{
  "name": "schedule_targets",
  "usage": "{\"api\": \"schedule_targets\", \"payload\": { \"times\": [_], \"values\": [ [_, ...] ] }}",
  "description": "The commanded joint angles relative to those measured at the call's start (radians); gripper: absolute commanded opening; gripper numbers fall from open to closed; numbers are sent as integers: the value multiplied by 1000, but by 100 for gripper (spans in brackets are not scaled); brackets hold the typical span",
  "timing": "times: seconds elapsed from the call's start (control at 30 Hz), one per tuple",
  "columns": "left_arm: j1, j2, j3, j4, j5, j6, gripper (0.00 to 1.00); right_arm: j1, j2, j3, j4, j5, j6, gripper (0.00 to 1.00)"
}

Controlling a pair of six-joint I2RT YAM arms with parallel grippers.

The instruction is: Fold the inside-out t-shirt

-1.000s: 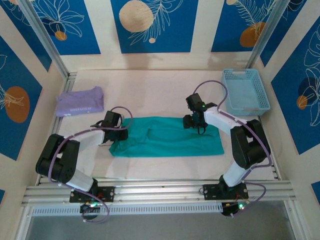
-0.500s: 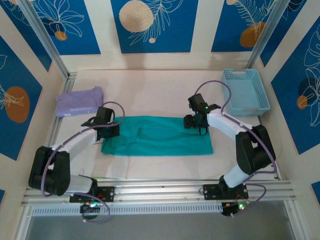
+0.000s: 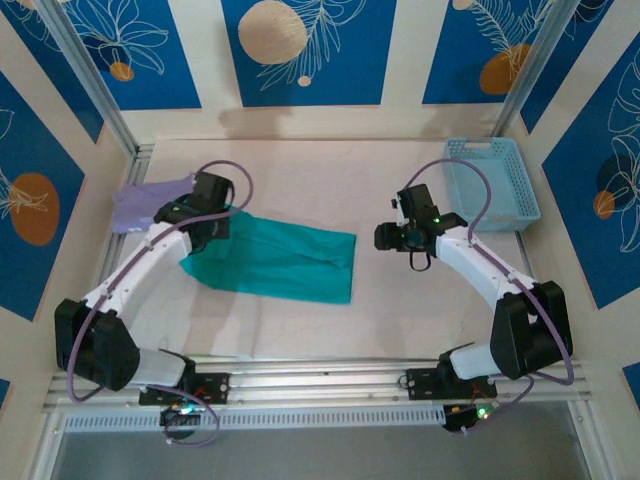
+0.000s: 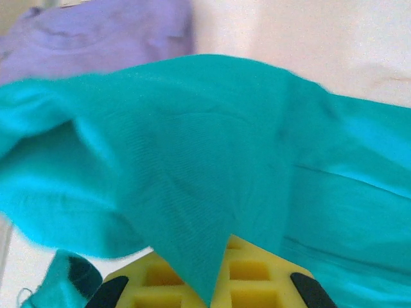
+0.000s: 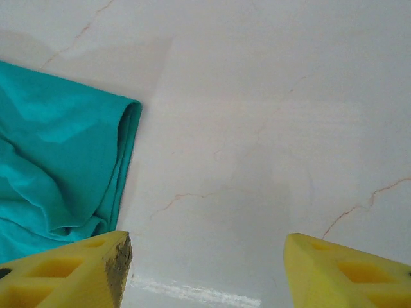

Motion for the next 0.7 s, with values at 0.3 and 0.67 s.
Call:
{"api": "schedule_targets", "payload": {
  "times": [0.3, 0.67],
  "values": [
    [-474, 461, 385, 49, 268, -147, 22, -73, -52, -54, 10, -97, 46, 65],
    [-475, 353, 264, 171, 418, -139, 70, -82, -95, -120, 122, -245, 74, 66]
  ]
}}
